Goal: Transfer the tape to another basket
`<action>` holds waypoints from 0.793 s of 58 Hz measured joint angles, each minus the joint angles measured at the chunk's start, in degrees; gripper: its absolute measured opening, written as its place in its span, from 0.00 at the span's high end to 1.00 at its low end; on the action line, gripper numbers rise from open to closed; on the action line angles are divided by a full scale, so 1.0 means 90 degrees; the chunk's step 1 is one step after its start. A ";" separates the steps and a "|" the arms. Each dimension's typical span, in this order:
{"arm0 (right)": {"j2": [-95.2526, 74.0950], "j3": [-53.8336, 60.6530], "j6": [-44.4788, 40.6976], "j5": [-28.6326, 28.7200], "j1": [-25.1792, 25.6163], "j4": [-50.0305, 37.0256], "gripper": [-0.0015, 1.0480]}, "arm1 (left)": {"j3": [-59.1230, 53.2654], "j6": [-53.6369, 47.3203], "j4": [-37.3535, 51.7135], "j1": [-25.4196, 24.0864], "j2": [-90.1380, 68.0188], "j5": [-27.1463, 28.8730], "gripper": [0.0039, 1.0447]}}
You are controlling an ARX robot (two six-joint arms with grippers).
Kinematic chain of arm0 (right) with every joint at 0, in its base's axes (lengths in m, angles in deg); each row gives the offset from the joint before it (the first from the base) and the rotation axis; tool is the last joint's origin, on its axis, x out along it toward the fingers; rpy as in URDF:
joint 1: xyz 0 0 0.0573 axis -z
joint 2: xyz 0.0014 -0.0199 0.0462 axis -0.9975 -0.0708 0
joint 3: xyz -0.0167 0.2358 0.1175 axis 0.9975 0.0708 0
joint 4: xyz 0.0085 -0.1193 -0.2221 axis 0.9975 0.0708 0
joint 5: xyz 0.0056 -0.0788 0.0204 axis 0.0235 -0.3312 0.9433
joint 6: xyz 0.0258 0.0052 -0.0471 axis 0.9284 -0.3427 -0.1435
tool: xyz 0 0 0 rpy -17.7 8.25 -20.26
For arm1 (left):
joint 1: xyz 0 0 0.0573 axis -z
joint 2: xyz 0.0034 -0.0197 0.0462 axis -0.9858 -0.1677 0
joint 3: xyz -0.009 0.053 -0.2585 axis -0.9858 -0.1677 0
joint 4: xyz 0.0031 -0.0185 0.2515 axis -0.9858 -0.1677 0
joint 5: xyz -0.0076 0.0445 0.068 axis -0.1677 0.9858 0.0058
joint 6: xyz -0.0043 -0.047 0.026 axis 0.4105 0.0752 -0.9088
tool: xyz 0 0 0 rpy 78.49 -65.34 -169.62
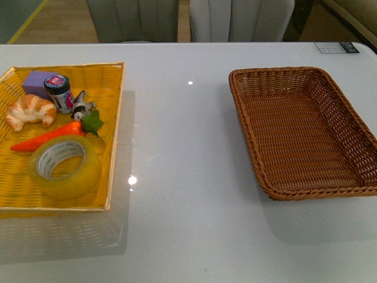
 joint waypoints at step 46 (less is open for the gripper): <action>0.0002 0.0000 0.0000 0.0005 0.0000 0.0000 0.09 | 0.3548 -0.0182 0.5457 -0.0090 -1.2128 -0.0039 0.08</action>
